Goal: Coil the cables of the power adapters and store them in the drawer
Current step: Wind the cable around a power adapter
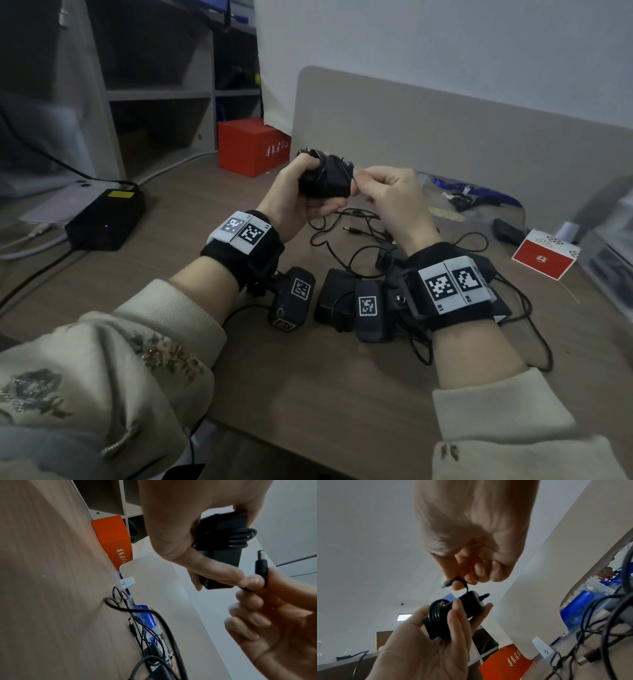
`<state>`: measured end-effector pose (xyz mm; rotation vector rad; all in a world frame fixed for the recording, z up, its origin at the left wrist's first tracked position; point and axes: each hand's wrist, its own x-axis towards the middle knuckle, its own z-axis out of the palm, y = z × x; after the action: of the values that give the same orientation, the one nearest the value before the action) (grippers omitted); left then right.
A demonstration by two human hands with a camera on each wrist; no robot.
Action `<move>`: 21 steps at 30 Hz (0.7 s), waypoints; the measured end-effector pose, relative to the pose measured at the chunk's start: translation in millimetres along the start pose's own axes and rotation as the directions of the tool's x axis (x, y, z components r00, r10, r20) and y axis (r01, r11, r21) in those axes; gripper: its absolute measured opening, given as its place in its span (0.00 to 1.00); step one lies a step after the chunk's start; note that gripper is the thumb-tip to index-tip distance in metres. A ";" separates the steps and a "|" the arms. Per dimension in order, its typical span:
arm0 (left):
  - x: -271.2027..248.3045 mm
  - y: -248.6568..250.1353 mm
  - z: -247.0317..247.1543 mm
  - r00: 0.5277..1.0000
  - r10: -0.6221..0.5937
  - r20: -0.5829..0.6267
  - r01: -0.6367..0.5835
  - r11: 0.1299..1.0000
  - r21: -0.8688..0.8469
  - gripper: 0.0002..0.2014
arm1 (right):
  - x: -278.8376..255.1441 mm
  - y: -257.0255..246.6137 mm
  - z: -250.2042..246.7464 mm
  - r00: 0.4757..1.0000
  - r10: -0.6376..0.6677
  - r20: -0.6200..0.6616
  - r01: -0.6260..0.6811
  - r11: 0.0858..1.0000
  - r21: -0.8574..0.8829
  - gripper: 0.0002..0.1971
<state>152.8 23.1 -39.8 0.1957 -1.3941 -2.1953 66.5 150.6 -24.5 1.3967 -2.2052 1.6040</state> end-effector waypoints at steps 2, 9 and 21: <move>0.2 -0.5 -0.1 1.000 -0.005 0.020 0.005 1.000 0.012 0.17 | 0.1 -4.2 -1.0 1.000 -0.013 -0.003 0.013 0.999 -0.053 0.21; -0.4 -2.9 -1.4 0.997 0.015 0.073 -0.025 0.990 0.136 0.27 | 0.4 -10.5 -9.4 0.998 -0.012 0.055 0.025 0.969 -0.245 0.19; 2.0 -4.9 -4.0 0.995 -0.078 0.060 0.064 0.976 0.208 0.05 | 1.7 -1.6 -4.4 0.999 -0.014 0.044 0.030 0.920 -0.390 0.11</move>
<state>150.9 20.5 -45.6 0.2510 -1.6777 -2.1296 64.7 153.0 -20.5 1.3351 -2.3509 1.0502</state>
